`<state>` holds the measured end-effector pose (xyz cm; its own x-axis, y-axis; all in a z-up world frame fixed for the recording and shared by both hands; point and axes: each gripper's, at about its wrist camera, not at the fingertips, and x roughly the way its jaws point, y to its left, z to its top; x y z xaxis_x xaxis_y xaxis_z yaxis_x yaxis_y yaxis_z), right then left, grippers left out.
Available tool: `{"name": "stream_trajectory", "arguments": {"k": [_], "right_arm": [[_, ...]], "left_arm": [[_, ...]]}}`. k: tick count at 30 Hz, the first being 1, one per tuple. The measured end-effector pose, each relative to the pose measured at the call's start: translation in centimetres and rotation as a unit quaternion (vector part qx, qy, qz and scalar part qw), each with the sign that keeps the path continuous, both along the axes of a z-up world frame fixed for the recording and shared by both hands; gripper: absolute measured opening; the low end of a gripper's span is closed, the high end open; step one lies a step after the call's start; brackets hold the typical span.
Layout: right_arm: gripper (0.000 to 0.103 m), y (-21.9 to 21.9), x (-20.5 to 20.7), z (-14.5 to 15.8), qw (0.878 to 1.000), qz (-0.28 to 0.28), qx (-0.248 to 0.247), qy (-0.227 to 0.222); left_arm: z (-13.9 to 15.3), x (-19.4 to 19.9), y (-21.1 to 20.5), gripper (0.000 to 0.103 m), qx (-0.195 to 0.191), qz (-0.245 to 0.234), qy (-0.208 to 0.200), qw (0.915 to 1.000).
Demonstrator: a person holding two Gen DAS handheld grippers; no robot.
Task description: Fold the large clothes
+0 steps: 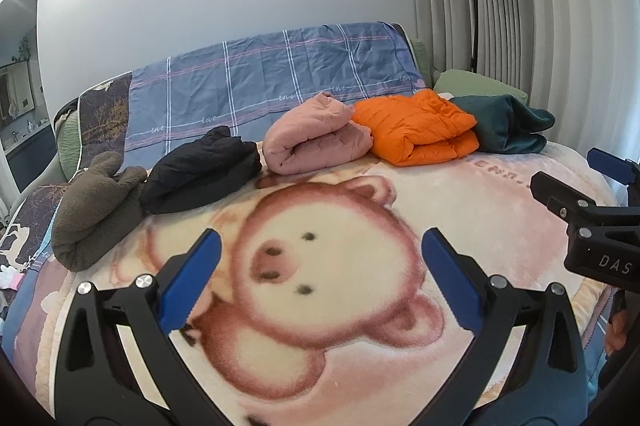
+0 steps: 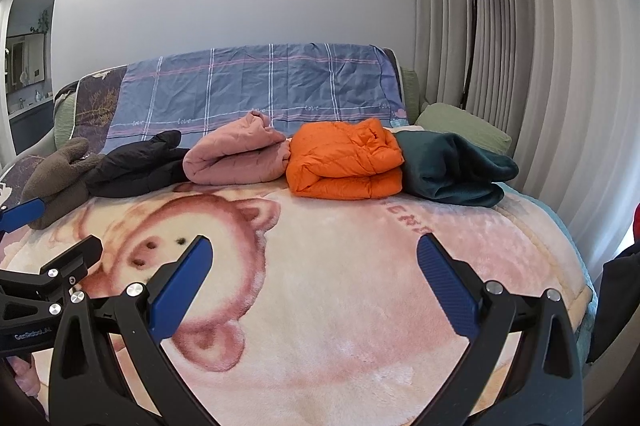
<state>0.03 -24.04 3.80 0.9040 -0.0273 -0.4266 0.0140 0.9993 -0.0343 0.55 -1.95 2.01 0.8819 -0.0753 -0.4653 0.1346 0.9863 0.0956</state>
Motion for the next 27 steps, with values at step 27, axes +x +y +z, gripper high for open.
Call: {"name": "stream_trajectory", "arguments": {"k": [27], "right_arm": [[0.102,0.42,0.55,-0.64,1.0,-0.003,-0.011,0.016]], "left_arm": [[-0.86,0.8,0.46,0.101,0.0,-0.006,0.02,0.9998]]}}
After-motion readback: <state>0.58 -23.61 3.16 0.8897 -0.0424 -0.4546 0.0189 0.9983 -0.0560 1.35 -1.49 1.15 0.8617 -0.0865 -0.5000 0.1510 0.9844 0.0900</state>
